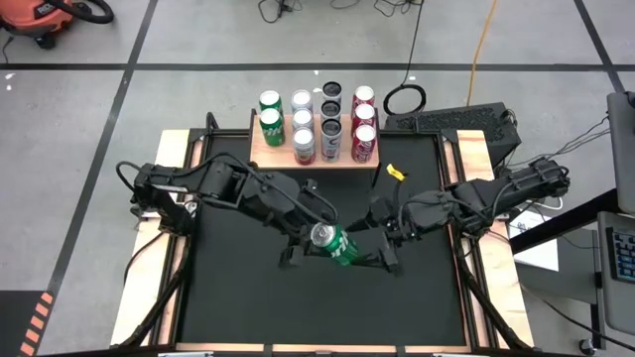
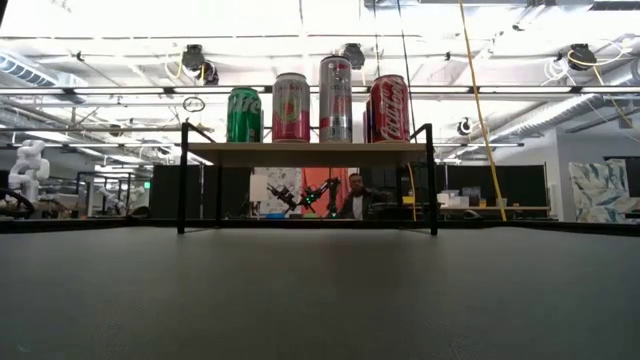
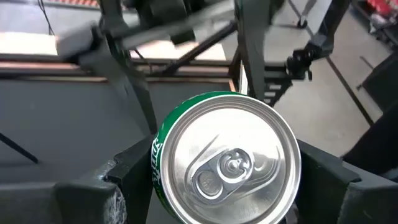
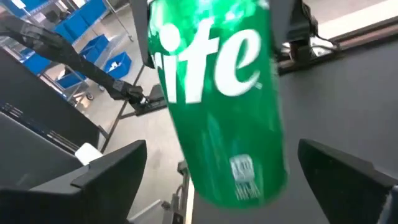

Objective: Place canned beverage on shelf
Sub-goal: Put the green soda can aligned with the other green soda cans on the shelf

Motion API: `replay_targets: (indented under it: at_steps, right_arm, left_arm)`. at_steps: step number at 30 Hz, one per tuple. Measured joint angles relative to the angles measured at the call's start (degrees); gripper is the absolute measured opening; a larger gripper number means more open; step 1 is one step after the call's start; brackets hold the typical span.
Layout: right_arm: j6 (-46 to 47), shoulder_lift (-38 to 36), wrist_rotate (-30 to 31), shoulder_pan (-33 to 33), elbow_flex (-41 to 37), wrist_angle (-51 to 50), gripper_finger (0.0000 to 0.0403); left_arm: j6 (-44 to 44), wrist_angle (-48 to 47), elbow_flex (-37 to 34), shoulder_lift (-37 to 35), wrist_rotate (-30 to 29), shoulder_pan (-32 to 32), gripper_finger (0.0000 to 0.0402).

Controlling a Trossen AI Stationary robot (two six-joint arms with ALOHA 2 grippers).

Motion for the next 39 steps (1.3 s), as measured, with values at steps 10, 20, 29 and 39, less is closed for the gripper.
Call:
replay_targets:
  at_steps: [10, 20, 29, 39]
  right_arm:
    - [-3.81, 3.82, -2.81, -1.68, 0.00, 4.11, 0.0391]
    - [-7.29, 3.85, -3.47, -1.74, 0.00, 5.94, 0.0301]
    - [-7.63, 3.53, -4.31, -1.74, 0.00, 5.93, 0.0271]
    - [-8.83, 0.60, -1.46, -3.05, -0.08, 7.37, 0.0271]
  left_arm:
    - [0.98, 2.55, 0.04, 0.00, 0.00, 0.32, 0.0285]
    - [1.30, 2.54, 0.04, 0.02, -0.02, 0.32, 0.0285]
    - [0.06, 3.43, 0.02, 0.02, -0.90, 0.80, 0.0290]
    - [-14.66, 5.02, 0.11, -0.58, -6.16, 1.50, 0.0388]
